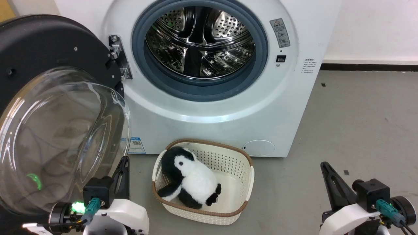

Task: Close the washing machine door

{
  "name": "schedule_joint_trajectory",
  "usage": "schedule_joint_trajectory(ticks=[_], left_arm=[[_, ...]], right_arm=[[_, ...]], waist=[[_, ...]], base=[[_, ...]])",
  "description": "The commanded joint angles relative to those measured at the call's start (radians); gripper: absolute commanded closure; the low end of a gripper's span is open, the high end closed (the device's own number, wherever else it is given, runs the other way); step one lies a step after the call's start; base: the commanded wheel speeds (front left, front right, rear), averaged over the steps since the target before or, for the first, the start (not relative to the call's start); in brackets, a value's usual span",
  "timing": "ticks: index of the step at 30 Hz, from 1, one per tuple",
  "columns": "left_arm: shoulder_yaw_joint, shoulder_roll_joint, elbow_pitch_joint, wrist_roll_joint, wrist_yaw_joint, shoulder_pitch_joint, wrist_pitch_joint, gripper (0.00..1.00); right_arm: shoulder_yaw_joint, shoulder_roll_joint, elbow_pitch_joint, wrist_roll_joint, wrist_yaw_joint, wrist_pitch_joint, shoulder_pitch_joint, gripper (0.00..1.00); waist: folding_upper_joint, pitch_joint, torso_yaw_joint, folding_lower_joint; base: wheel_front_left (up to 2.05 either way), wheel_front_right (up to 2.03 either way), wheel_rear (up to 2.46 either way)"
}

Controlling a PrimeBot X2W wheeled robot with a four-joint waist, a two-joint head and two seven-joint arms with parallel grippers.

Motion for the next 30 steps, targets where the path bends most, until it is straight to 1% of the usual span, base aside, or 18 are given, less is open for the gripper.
schedule_joint_trajectory(ticks=[1,30], left_arm=[[0.002,0.000,-0.004,0.003,-0.004,0.015,0.000,1.00],[0.002,0.000,-0.004,0.003,-0.004,0.015,0.000,1.00]], right_arm=[[0.000,0.003,-0.004,-0.008,0.001,0.001,-0.014,1.00],[0.000,0.003,-0.004,-0.008,0.001,0.001,-0.014,1.00]], waist=[[0.0000,0.000,0.000,0.0000],[0.0000,0.000,0.000,0.0000]], base=[[0.00,0.00,0.00],[0.00,0.00,0.00]])
